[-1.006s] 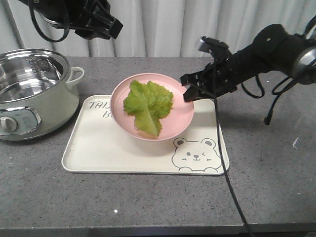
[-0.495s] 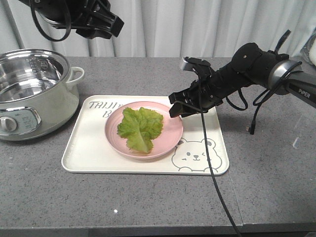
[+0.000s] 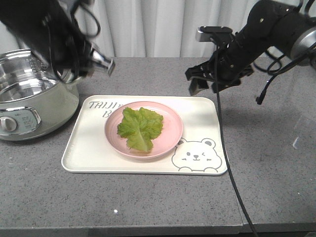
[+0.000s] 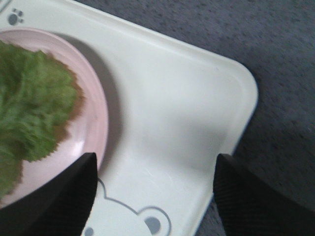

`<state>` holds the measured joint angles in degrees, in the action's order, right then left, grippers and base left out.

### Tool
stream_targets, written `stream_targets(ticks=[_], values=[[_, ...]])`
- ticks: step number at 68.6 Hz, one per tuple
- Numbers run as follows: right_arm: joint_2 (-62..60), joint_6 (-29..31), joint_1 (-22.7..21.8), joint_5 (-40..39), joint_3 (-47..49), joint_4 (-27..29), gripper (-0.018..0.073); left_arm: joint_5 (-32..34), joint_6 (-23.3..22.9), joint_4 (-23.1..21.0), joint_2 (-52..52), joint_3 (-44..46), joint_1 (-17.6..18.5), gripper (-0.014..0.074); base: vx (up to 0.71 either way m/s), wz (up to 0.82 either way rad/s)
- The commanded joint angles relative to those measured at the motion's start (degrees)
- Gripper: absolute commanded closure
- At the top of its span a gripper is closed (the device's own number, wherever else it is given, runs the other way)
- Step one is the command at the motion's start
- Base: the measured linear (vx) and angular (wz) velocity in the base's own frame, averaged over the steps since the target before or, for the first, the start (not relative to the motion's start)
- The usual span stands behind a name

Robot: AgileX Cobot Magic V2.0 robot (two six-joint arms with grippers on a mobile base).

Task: Transfer vegetables to tray and serve
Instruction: 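Release the plate and raise the right gripper off it, then lower both grippers onto opposite short edges of the tray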

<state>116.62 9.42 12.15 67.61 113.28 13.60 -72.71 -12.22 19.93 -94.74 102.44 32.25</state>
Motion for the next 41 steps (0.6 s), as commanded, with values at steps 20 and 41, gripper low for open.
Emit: stream_targets(ticks=[20,41], values=[[-2.9,-6.2,-0.3,5.9,0.0,-7.1,0.008,1.1,-9.8,2.8,2.2,-11.2,-3.7,0.022,0.0,0.0],[-2.8,-6.6,-0.3,5.9,-4.3,-5.8,0.008,3.1,-8.9,-5.0,2.2,-15.2,-9.0,0.022,0.0,0.0]])
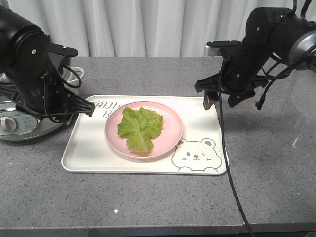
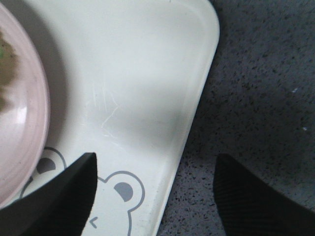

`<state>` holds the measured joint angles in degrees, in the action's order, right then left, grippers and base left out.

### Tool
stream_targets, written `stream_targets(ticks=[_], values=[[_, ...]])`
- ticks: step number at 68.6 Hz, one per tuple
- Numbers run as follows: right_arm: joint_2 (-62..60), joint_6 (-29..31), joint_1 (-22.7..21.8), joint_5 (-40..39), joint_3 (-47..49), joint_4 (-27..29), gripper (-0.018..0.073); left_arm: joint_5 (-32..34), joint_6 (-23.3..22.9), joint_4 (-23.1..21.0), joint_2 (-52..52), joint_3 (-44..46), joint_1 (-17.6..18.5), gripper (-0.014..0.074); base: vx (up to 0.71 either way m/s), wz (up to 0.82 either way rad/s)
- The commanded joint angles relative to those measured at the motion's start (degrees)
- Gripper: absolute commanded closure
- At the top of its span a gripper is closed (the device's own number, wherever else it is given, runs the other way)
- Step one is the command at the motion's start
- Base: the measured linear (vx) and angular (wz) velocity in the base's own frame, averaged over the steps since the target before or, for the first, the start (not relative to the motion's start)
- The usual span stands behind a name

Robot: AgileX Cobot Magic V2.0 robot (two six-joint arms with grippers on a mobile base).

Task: Transfer vegetables to tray and serve
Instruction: 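Lower both grippers onto opposite short edges of the tray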

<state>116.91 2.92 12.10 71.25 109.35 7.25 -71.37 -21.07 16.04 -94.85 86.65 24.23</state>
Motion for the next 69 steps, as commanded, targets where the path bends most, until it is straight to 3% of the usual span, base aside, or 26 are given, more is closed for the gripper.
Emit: stream_targets(ticks=[1,39,69], values=[[-3.1,-0.1,-0.3,2.3,-0.7,0.6,0.008,2.0,0.2,-1.1,2.2,0.3,-1.2,0.022,0.0,0.0],[-3.1,-1.3,-0.3,2.3,-4.6,0.1,0.0094,9.0,0.9,-2.6,2.2,-9.2,-3.3,0.022,0.0,0.0],[-1.2,-1.6,-0.3,2.3,-4.6,-0.4,0.0105,9.8,0.9,-2.6,0.3,-9.3,-3.4,0.022,0.0,0.0]])
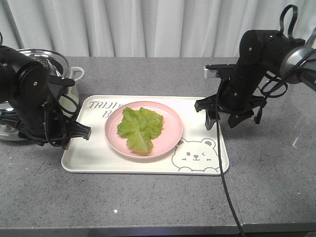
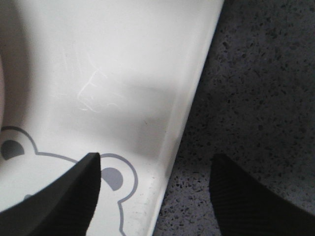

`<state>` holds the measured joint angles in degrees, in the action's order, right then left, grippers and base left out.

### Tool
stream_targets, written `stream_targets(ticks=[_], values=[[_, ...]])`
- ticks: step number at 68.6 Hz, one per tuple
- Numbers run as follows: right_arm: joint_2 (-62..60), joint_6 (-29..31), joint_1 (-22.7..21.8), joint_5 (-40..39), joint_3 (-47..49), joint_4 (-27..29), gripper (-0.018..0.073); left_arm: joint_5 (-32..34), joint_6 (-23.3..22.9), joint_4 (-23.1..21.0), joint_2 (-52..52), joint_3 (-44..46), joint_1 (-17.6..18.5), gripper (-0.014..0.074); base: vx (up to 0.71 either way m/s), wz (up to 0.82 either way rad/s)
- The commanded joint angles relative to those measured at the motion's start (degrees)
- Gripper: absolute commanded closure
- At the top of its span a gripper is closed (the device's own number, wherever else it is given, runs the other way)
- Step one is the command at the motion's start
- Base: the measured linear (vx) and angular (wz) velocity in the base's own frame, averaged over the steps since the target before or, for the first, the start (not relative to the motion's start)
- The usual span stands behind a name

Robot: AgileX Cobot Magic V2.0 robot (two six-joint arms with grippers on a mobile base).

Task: Transfer vegetables to tray and serve
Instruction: 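Lower both grippers onto opposite short edges of the tray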

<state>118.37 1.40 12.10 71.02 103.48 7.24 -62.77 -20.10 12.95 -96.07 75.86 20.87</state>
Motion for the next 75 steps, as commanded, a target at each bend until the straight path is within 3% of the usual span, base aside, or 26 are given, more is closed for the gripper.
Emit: stream_targets(ticks=[1,75], values=[[-2.6,0.0,-0.3,2.5,1.3,-0.4,0.0105,1.2,-0.1,0.5,1.6,1.5,-0.1,0.022,0.0,0.0],[1.0,0.4,-0.3,2.4,1.3,-2.4,0.0105,4.7,-0.1,-1.1,-5.0,1.5,-0.1,0.022,0.0,0.0]])
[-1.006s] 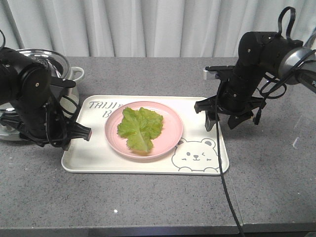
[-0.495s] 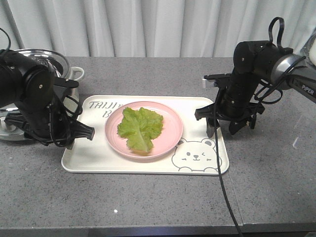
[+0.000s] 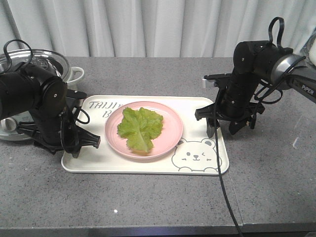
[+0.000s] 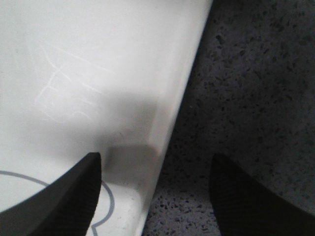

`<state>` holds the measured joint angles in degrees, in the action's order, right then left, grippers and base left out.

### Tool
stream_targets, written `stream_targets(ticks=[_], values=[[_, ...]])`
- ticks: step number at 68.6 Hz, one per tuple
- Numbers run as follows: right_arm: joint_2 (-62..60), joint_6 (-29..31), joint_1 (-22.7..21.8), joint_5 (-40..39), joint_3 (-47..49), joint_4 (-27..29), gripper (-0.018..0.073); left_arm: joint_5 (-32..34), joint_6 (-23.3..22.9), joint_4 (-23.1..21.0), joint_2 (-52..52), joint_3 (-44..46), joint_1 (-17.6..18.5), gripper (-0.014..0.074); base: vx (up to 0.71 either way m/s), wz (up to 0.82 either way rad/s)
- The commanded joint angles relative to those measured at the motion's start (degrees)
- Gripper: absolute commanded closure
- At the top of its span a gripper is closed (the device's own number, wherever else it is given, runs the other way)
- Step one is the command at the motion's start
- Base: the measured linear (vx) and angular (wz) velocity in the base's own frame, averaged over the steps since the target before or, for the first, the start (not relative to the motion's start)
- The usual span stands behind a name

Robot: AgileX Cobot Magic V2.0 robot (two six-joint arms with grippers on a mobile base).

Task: Transfer vegetables to tray and serve
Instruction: 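Lower both grippers onto opposite short edges of the tray, then close both grippers on the tray edges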

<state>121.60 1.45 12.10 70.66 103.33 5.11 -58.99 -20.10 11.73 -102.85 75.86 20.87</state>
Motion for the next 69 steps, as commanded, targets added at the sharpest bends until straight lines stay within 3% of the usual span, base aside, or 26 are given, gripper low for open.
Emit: stream_targets(ticks=[1,21,30,48,69], values=[[-2.1,0.4,-0.3,2.7,1.4,-0.3,0.0105,0.9,-0.1,0.2,1.7,1.5,-0.1,0.022,0.0,0.0],[-1.5,0.4,-0.3,2.9,1.4,-0.3,0.0118,1.2,1.5,-0.6,0.9,1.5,-0.1,0.0265,0.0,0.0],[-1.5,0.5,-0.3,2.9,1.4,-0.1,0.0184,1.4,2.1,-1.2,0.9,1.5,-0.1,0.0366,0.0,0.0],[-1.5,1.1,-0.3,2.9,1.4,-0.1,0.0406,1.4,2.1,-1.2,0.9,1.5,-0.1,0.0606,0.0,0.0],[-1.5,1.4,-0.3,2.9,1.4,-0.2,0.0539,1.9,3.2,-2.4,1.0,1.5,-0.1,0.0603,0.0,0.0]])
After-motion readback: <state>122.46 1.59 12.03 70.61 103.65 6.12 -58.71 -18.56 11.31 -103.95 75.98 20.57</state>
